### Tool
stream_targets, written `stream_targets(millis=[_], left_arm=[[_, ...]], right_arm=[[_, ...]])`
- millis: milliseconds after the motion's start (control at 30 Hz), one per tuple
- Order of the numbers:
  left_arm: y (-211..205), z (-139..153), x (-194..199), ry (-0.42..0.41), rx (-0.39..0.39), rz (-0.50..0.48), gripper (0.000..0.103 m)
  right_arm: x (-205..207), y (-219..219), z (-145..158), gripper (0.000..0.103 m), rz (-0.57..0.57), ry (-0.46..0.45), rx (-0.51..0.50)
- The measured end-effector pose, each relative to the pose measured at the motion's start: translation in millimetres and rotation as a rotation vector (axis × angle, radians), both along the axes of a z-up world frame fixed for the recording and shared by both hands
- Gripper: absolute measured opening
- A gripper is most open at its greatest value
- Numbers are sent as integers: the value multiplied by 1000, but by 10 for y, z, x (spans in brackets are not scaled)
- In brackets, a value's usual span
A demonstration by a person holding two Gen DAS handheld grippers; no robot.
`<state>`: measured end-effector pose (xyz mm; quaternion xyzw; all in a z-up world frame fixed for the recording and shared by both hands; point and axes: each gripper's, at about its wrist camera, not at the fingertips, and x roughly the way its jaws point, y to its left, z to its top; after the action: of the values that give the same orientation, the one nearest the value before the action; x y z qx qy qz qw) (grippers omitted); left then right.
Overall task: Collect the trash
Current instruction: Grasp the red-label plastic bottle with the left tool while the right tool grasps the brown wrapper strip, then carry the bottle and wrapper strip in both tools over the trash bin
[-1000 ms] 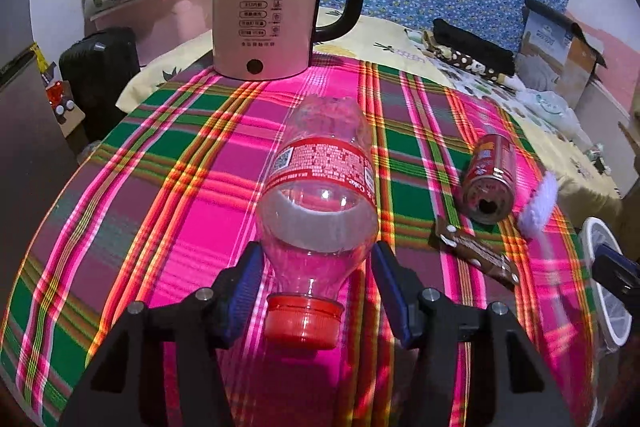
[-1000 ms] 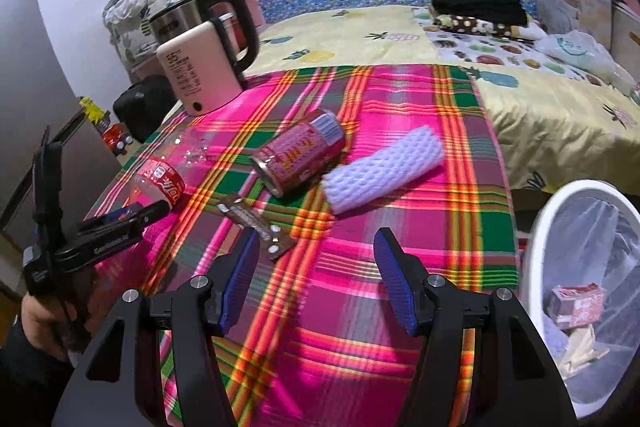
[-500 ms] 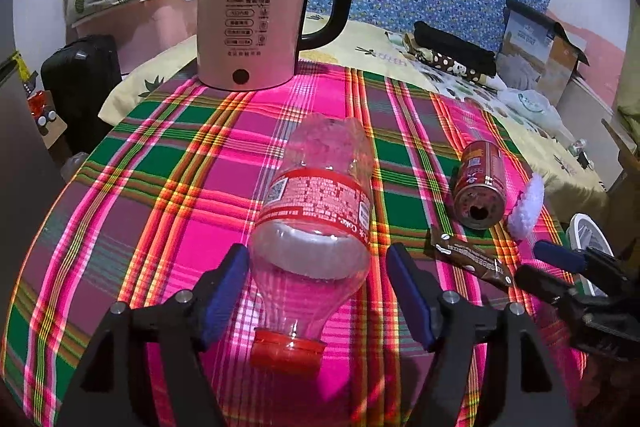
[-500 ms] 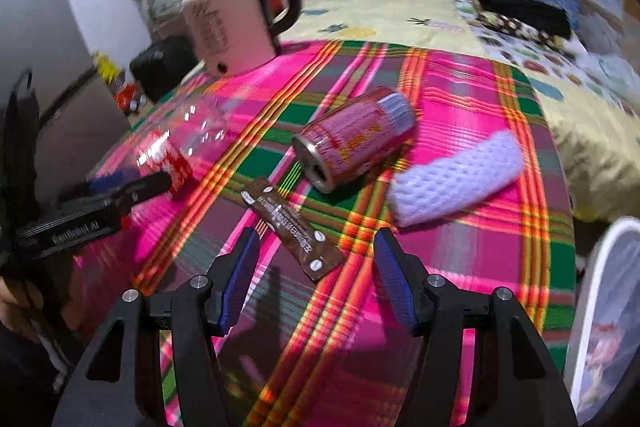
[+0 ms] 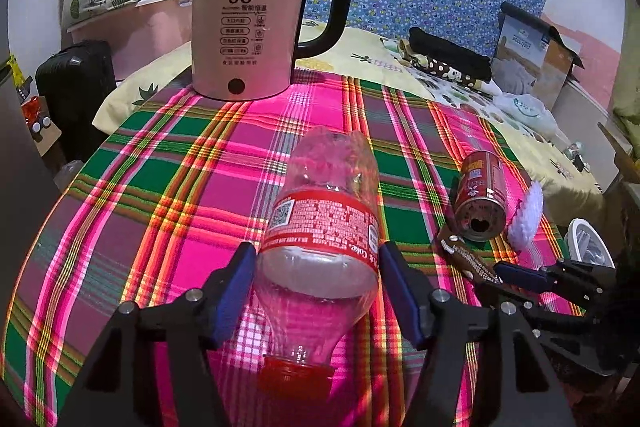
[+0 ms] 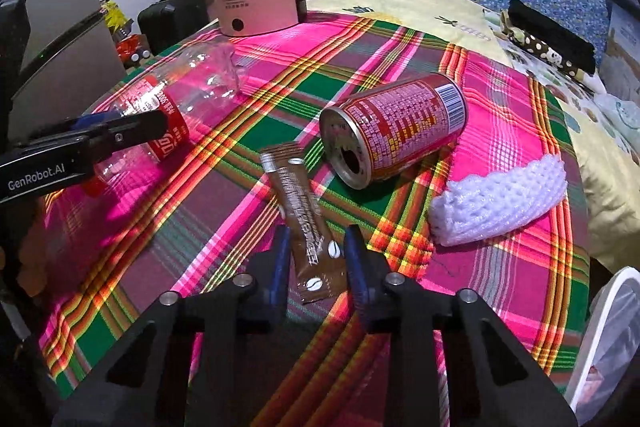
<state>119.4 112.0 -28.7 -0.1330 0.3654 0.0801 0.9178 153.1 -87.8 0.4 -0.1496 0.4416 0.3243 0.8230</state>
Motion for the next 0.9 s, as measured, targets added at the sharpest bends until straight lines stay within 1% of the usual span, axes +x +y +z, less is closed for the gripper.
stream_targets(millis=[100, 267, 467, 900], left_arm=[[-40, 6, -53, 2, 4, -4, 65], [-118, 19, -176, 3, -14, -21, 65], [-281, 59, -323, -5, -28, -51, 65], [-797, 175, -463, -19, -24, -170, 65]], right_arm=[[-54, -55, 24, 25, -10, 8, 15], [-149, -167, 66, 25, -40, 14, 48], [-286, -365, 183, 25, -86, 1, 87], [-397, -805, 294, 25, -209, -23, 125]])
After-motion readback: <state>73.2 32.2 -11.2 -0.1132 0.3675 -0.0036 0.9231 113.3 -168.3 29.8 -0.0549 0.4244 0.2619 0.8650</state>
